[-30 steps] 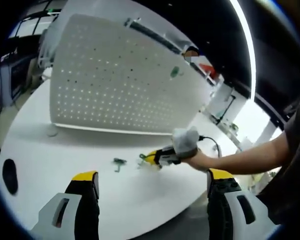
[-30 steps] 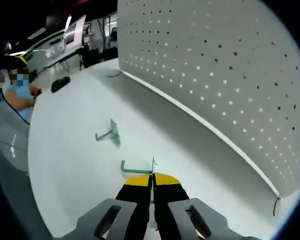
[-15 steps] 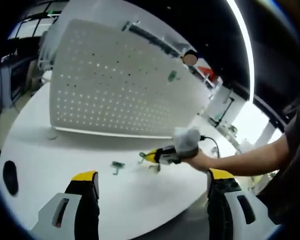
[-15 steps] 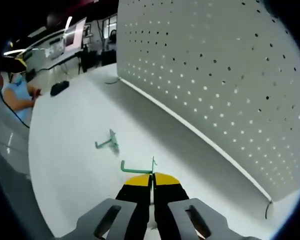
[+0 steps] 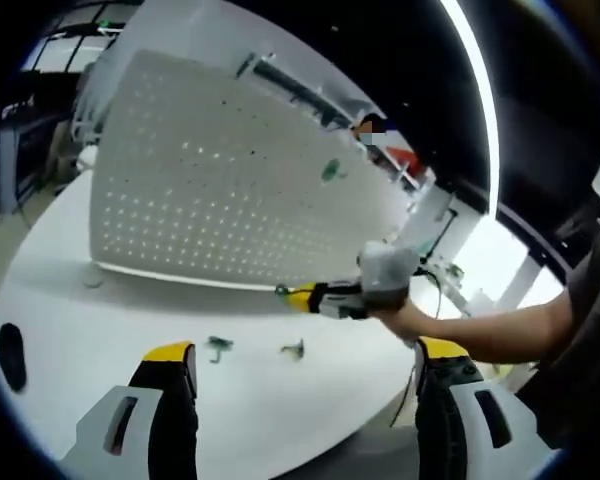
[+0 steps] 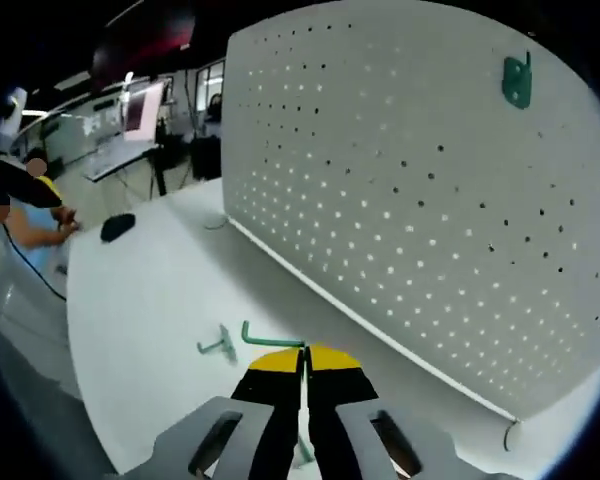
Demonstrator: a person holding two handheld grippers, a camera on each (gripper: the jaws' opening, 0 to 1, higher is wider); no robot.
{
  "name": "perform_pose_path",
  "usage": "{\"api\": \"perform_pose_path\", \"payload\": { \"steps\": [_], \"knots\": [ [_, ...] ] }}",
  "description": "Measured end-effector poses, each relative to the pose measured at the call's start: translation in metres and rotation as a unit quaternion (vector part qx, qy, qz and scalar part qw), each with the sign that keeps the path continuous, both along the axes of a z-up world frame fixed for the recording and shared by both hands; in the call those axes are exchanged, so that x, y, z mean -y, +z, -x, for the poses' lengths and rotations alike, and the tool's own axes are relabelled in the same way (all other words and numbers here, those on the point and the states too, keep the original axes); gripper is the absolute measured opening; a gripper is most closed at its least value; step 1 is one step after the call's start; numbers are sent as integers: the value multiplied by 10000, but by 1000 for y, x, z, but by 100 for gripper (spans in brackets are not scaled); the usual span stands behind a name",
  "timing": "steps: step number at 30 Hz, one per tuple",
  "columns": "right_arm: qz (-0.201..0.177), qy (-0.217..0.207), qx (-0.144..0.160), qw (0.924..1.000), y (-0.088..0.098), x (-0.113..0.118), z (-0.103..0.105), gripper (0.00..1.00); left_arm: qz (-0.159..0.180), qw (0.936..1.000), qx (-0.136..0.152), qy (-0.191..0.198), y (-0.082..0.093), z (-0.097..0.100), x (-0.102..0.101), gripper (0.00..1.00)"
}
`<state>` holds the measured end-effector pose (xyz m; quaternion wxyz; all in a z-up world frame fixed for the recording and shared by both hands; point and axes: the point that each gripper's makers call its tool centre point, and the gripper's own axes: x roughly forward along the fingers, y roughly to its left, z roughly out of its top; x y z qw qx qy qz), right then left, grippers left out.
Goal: Insert the hook assembly into the mounting plate slot until the hook locks in place.
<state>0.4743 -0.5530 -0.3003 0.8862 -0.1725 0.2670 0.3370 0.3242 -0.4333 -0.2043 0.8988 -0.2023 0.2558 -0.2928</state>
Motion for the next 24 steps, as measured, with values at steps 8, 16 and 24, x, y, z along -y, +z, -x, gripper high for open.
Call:
{"api": "perform_pose_path", "payload": {
  "steps": [8, 16, 24],
  "knots": [
    [-505, -260, 221, 9981, 34, -6, 22, 0, 40, 10000, 17, -74, 1, 5, 5, 90],
    [-926, -265, -90, 9953, 41, -15, 57, 0, 180, 9998, -1, -89, 5, 8, 10, 88],
    [-1262, -269, -19, 9916, 61, -18, 92, 0, 348, 9994, -24, -31, 8, 6, 11, 87]
  ]
}}
